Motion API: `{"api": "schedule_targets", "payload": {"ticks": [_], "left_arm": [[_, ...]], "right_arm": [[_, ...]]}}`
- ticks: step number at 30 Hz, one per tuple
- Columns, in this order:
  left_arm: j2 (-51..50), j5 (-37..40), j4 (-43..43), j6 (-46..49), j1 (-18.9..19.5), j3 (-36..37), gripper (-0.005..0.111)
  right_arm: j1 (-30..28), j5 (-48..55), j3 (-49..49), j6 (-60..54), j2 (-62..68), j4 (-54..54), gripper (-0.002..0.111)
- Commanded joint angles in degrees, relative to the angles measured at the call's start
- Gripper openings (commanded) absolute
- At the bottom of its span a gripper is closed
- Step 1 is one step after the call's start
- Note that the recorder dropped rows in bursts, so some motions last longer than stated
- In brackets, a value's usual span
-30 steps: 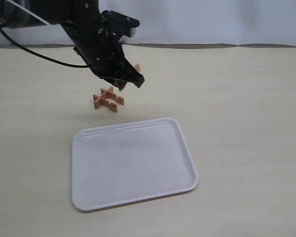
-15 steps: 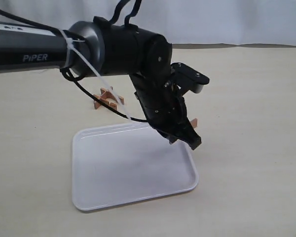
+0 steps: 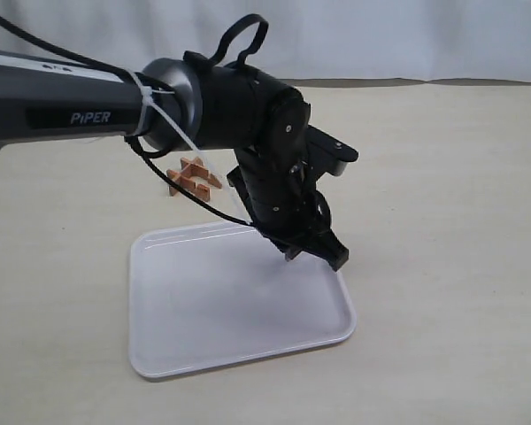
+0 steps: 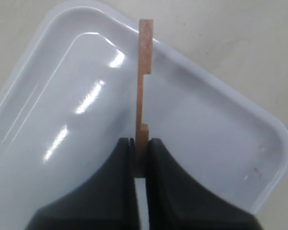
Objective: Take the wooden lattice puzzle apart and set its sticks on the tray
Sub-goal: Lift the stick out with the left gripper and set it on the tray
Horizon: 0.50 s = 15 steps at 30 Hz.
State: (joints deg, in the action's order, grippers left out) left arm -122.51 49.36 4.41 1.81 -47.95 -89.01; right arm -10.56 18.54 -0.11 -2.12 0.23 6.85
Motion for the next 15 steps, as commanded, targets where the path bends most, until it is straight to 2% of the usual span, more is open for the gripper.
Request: {"api": "schedule_targets", "payload": {"ticks": [1, 3, 8, 10, 15], "left_arm": [[-1.7, -1.1, -0.7, -1.8, -0.1, -0.4, 0.001], [-2.1, -1.3, -0.8, -1.8, -0.1, -0.4, 0.006], [-1.6, -1.9, -1.8, -1.8, 0.0, -0.5, 0.037], [-0.7, -1.7, -2.8, -1.4, 0.0, -0.5, 0.045], [3.0, 3.2, -9.1, -1.4, 0.0, -2.7, 0.047]], "right_arm": [[0.2, -0.2, 0.1, -0.1, -0.2, 0.0, 0.005], [0.2, -0.2, 0.1, -0.1, -0.2, 0.0, 0.005], [0.2, -0.2, 0.1, -0.1, -0.2, 0.0, 0.005], [0.2, -0.2, 0.1, -0.1, -0.2, 0.0, 0.005], [0.2, -0.2, 0.1, -0.1, -0.2, 0.0, 0.005]]}}
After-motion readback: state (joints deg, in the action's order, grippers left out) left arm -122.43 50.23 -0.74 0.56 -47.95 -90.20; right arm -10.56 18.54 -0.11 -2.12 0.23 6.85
